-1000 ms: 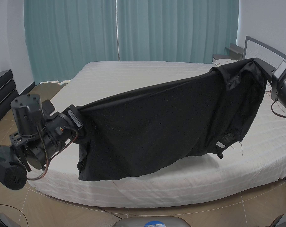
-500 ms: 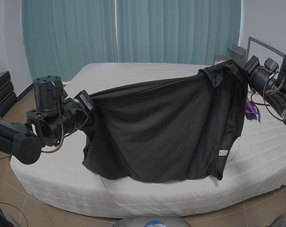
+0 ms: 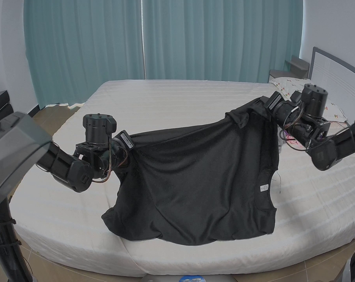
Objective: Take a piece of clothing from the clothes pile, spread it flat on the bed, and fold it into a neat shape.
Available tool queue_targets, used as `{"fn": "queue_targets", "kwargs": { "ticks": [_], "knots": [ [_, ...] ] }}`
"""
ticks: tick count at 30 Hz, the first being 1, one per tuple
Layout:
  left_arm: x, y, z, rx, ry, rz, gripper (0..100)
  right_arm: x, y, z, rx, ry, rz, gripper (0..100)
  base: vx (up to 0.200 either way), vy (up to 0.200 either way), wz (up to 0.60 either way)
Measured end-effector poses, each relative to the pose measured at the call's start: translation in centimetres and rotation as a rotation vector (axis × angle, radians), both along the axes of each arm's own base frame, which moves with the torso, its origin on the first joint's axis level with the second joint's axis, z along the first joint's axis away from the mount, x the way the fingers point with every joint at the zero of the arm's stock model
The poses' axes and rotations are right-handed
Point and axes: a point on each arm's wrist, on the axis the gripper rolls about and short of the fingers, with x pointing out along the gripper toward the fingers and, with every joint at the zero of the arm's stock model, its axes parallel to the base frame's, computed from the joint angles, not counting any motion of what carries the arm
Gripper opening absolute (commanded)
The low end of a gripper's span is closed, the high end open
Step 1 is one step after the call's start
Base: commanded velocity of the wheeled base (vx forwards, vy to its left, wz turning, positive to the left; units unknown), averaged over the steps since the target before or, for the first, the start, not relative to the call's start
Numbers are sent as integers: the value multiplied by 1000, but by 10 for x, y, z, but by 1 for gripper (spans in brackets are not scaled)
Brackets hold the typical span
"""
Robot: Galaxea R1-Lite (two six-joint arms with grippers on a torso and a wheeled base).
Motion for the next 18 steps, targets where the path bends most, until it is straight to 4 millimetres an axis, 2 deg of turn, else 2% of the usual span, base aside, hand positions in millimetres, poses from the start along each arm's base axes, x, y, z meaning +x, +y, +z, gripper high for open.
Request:
{"fn": "queue_targets", "kwargs": {
  "ticks": [8,9,10,11,18],
  "knots": [
    [45,-9,-46,-11,36,24,0,45,7,-60,-9,56,-38,0,0,0,0],
    [49,-9,-51,-13,41,27,0,50,7,-66,-9,61,-47,100,0,0,0],
    [53,-10,-58,-16,49,30,0,55,8,-74,-10,67,-55,100,0,0,0],
    [57,-11,-64,-21,55,33,100,60,7,-81,-11,73,-64,100,0,0,0],
    [76,-16,-93,-72,87,49,100,83,7,-128,-23,133,-84,100,0,0,0]
  ]
}}
